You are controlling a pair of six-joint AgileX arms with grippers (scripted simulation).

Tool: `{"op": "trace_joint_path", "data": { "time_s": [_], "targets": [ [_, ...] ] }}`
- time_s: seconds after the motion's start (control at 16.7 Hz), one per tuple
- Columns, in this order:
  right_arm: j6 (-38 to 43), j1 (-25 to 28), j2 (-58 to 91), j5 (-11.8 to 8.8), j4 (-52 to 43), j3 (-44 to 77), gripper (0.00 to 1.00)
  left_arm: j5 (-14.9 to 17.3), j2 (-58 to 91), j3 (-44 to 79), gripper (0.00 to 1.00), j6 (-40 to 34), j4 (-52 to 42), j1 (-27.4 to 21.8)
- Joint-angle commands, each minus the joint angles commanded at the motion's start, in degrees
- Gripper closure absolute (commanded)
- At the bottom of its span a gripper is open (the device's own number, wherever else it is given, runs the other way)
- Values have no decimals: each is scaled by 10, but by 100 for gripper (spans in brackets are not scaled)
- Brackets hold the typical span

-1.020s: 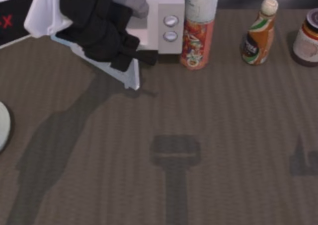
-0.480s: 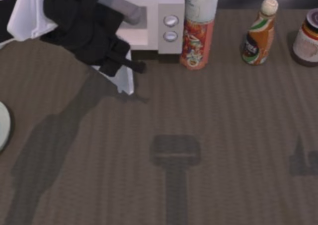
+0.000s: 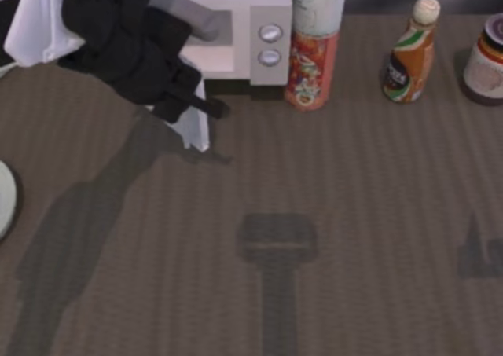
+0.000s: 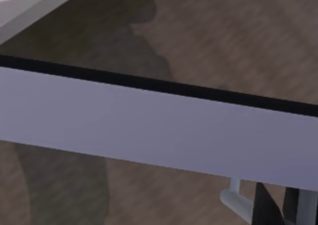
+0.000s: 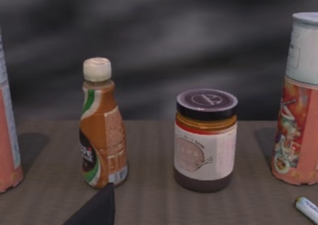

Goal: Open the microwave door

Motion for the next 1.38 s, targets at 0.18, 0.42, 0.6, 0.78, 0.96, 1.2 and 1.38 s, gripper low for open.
{"op": "trace_joint_path", "data": {
  "time_s": [0.18, 0.42, 0.6, 0.78, 0.96, 1.2, 1.38],
  "targets": [
    [0, 0, 0, 0, 0, 0, 0, 0, 0, 0, 100, 0, 0, 0],
    [0, 0, 0, 0, 0, 0, 0, 0, 0, 0, 100, 0, 0, 0],
    [0, 0, 0, 0, 0, 0, 0, 0, 0, 0, 100, 0, 0, 0],
    [0, 0, 0, 0, 0, 0, 0, 0, 0, 0, 100, 0, 0, 0],
    [0, 0, 0, 0, 0, 0, 0, 0, 0, 0, 100, 0, 0, 0],
    [0, 0, 0, 0, 0, 0, 0, 4, 1, -2, 100, 0, 0, -2],
    [0, 0, 0, 0, 0, 0, 0, 18, -6, -10, 100, 29, -4, 9]
  ]
}}
